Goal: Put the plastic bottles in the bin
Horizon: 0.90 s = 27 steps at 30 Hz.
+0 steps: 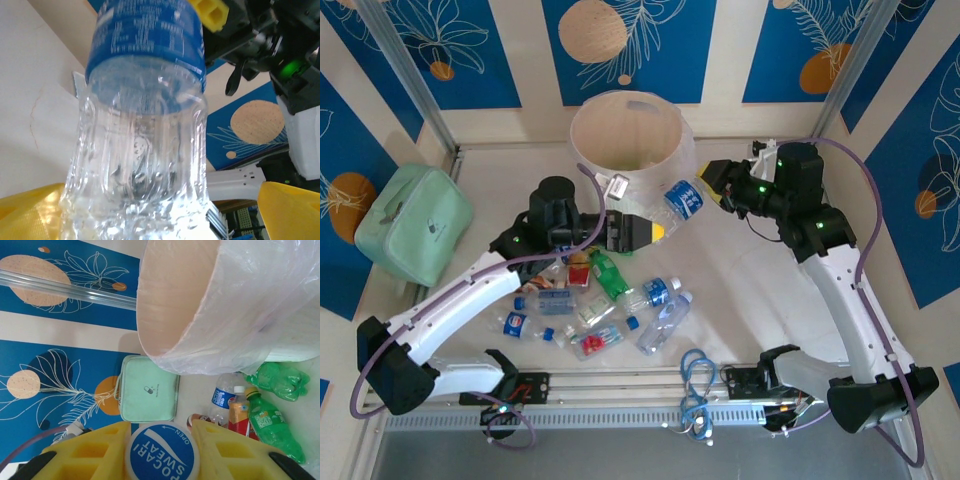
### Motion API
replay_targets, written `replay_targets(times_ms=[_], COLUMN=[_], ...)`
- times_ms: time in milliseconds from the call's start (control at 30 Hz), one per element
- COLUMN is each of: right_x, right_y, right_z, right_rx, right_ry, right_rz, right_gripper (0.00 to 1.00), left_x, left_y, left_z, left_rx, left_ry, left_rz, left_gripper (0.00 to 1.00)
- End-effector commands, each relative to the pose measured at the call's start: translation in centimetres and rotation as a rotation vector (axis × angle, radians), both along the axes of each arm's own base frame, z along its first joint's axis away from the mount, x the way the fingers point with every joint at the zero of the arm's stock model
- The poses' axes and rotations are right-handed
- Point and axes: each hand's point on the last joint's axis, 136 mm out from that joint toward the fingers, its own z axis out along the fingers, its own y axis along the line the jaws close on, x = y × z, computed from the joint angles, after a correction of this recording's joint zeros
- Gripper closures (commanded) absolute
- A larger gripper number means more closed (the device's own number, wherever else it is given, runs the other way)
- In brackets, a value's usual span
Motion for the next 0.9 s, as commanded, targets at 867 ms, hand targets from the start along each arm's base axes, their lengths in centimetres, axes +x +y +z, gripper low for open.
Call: replay_targets(times_ms=[867], right_x=[-0.2], right_y=[1.8], right_z=[-0.7], right_rx=[0.019], right_ry=[0.065], right_rz=[0.015], right_gripper=[0.67], left_x=[-0.7], left_y=[-0.7], left_z=[-1.1], left_rx=[0.025], left_ry=[-0.041], left_rz=[-0.025], left_gripper=[0.22])
